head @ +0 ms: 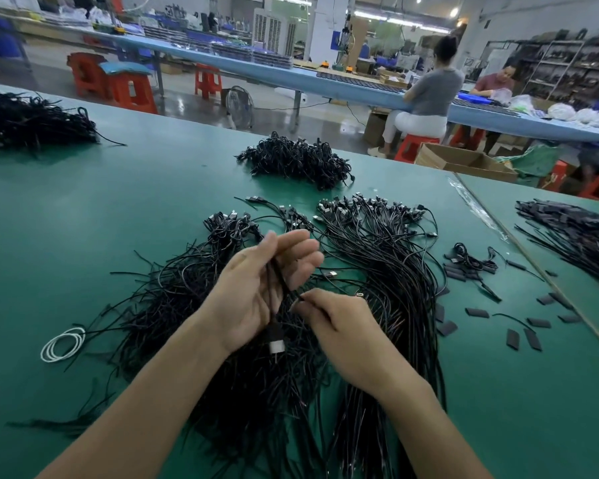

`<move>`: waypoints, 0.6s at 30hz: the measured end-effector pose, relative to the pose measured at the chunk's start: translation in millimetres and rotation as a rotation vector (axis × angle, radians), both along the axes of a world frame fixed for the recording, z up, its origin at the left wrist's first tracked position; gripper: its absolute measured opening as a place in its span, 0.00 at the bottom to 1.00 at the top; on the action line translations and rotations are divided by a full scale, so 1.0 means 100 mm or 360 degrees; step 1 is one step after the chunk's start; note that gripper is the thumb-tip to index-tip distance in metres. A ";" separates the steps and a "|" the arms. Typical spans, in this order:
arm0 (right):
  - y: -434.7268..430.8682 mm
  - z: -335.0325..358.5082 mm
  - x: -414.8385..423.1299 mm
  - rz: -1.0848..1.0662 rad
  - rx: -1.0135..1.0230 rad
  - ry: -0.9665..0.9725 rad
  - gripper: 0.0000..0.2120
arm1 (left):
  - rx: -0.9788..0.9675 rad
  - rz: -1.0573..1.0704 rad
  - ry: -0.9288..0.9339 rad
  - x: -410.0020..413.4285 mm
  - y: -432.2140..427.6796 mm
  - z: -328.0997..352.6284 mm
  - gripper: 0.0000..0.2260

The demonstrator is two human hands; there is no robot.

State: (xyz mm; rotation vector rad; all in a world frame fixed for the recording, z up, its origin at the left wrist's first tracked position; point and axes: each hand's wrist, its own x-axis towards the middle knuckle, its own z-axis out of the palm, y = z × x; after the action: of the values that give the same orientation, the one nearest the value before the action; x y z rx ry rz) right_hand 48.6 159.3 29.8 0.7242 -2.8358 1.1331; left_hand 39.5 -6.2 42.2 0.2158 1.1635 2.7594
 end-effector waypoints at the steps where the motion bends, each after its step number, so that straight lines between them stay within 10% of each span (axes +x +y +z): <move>1: -0.02 0.01 0.02 0.0046 0.0054 -0.0011 0.10 | -0.0203 0.0077 0.0093 -0.01 0.05 -0.05 0.19; 6: 0.02 0.09 0.08 0.0183 0.0325 -0.0054 0.09 | -0.1431 0.0431 0.0590 0.02 0.17 -0.19 0.13; 10: 0.07 0.19 0.13 0.0225 0.0152 0.0058 0.09 | -0.1770 0.0283 0.0538 0.09 0.17 -0.23 0.15; 18: 0.18 0.28 0.04 0.0064 -0.0544 0.0002 0.09 | -0.1044 -0.0595 0.0033 0.20 0.01 -0.11 0.25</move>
State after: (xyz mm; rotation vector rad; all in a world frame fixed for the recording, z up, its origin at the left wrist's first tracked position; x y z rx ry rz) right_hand 52.5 177.8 57.6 0.7547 -2.5342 1.5664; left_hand 59.2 -4.9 31.2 0.3380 1.7433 1.9457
